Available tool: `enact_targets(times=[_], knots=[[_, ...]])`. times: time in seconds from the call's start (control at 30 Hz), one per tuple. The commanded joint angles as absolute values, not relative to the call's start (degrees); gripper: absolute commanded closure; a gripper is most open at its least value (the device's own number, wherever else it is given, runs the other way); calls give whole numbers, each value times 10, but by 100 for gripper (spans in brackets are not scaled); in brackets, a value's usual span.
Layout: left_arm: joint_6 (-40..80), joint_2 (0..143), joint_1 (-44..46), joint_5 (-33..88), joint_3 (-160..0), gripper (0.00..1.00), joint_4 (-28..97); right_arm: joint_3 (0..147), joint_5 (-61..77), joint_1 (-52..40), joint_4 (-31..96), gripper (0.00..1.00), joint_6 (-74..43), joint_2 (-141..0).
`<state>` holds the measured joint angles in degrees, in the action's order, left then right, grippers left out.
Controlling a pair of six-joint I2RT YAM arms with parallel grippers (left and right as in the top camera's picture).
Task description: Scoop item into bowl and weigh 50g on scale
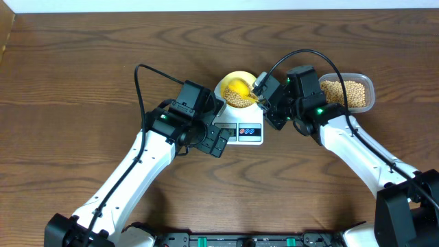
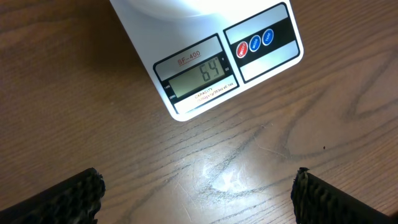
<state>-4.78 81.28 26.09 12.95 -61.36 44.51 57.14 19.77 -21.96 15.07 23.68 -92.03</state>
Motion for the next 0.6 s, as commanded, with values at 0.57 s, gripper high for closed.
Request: enact_targets(times=[0.57], knots=[[-55, 817, 261, 124, -609, 2, 445, 573, 277, -215, 142, 99, 102, -923]])
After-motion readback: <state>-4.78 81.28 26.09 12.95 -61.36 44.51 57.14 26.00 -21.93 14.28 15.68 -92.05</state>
